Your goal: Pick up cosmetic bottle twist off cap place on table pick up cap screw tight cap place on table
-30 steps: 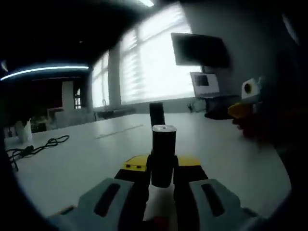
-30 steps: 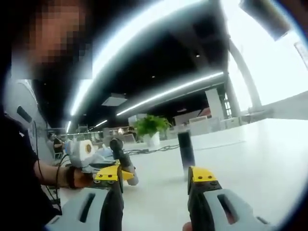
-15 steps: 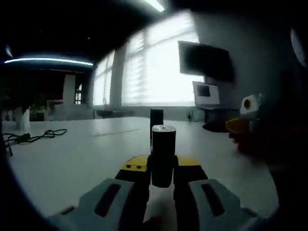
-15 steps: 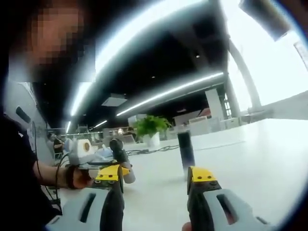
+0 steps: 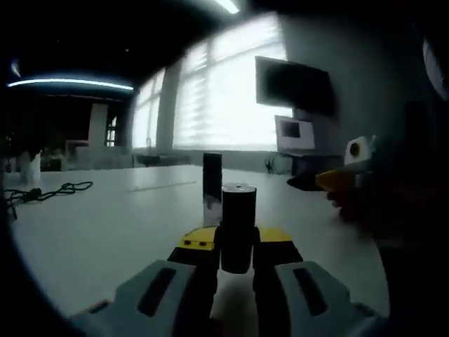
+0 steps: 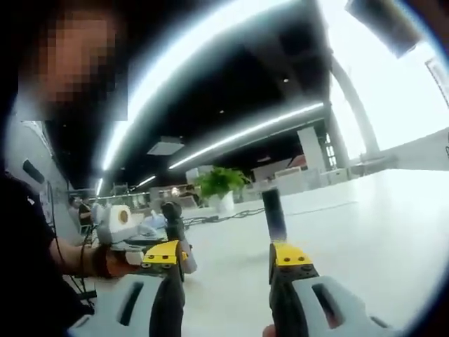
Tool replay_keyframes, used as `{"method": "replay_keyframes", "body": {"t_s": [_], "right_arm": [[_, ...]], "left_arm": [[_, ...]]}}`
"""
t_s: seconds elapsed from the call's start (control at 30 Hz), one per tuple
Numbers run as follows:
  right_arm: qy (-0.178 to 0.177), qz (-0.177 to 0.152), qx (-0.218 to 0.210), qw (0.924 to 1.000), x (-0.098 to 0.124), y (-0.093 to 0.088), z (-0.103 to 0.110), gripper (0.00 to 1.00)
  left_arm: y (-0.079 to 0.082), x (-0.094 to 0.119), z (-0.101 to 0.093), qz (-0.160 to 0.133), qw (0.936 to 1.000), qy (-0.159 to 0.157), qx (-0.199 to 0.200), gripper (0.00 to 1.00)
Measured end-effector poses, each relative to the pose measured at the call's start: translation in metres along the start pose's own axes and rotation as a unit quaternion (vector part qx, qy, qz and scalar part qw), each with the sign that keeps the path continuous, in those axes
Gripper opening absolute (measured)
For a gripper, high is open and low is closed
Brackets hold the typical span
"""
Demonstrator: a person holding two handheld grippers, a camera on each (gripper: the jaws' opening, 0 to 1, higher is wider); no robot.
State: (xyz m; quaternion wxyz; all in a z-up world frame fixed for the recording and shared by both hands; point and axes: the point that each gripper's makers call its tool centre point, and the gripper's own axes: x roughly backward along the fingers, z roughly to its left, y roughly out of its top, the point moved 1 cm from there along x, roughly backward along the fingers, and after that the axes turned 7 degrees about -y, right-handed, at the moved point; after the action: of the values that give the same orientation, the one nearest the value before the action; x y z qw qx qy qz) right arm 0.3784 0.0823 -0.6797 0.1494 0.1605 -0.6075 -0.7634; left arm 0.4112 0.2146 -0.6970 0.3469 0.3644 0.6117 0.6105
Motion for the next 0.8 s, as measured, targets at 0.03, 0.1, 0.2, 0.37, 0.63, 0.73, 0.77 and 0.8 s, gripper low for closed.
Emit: {"method": "replay_keyframes", "body": {"t_s": [0.03, 0.1, 0.2, 0.37, 0.63, 0.73, 0.77, 0.8], "right_arm": [[-0.002, 0.000, 0.002, 1.0000, 0.001, 0.000, 0.000, 0.43], [-0.003, 0.001, 0.004, 1.0000, 0.001, -0.001, -0.001, 0.43], [-0.001, 0.004, 0.006, 1.0000, 0.002, -0.002, 0.002, 0.43], [0.002, 0.007, 0.009, 0.9999, 0.004, -0.003, 0.006, 0.45], [0.003, 0.006, 0.014, 0.9999, 0.010, -0.004, 0.009, 0.45], [0.003, 0.009, 0.014, 0.9999, 0.011, -0.004, 0.010, 0.44], [0.004, 0.010, 0.014, 0.9998, 0.011, -0.004, 0.011, 0.44], [0.007, 0.012, 0.015, 0.9998, 0.011, -0.004, 0.013, 0.44]], "left_arm": [[0.000, 0.001, -0.004, 0.001, 1.0000, -0.003, -0.001, 0.08], [-0.001, 0.001, -0.011, 0.001, 0.9999, -0.015, 0.000, 0.08], [-0.005, 0.002, -0.022, 0.009, 0.9995, -0.029, -0.007, 0.08], [-0.010, 0.002, -0.037, 0.023, 0.9984, -0.041, -0.031, 0.08], [-0.017, 0.000, -0.040, 0.039, 0.9980, -0.048, -0.016, 0.08], [-0.019, 0.000, -0.042, 0.042, 0.9977, -0.049, -0.019, 0.08], [-0.021, -0.001, -0.042, 0.047, 0.9974, -0.049, -0.023, 0.08], [-0.022, -0.001, -0.041, 0.049, 0.9973, -0.048, -0.026, 0.08]]}}
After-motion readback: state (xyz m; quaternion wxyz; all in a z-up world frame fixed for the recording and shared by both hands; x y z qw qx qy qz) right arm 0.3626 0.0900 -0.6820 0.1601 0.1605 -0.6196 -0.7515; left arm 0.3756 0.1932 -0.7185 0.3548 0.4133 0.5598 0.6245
